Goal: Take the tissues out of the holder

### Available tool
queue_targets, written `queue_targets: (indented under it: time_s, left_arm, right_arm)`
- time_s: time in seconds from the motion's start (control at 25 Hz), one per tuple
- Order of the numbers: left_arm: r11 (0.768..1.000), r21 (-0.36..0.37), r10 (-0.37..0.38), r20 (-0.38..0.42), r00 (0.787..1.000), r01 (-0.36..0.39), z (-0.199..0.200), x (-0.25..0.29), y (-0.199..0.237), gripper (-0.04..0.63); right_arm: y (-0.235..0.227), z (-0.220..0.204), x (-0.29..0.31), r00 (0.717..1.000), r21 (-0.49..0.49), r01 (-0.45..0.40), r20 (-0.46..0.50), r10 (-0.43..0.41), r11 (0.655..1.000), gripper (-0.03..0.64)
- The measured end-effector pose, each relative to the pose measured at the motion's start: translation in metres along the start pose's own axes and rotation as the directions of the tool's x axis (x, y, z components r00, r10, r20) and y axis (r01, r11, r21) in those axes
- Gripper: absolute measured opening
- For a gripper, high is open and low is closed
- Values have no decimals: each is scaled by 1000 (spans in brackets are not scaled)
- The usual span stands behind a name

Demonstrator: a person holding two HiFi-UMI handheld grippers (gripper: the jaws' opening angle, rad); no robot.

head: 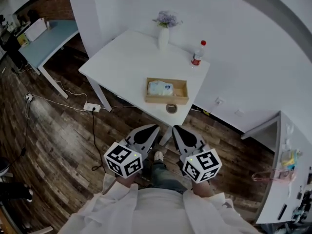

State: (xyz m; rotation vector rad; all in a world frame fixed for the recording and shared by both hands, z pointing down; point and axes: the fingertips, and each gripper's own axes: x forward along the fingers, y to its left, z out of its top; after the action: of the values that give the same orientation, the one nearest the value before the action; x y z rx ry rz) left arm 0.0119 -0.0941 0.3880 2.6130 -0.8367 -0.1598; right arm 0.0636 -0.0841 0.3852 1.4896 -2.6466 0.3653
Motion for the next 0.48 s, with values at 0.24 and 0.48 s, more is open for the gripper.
queue_targets:
  time_s: [0.24,0.48]
  left_arm:
    - [999,-10,47,17,999,-47,20,48,42,18]
    - [994,-44,101,17,995,-100,24,92,79,18]
  right_arm:
    - [-49,24,47,999,-6,-36,-4,36,999,12]
    - [-93,39,89,996,-12,-91,-19,90,996,11]
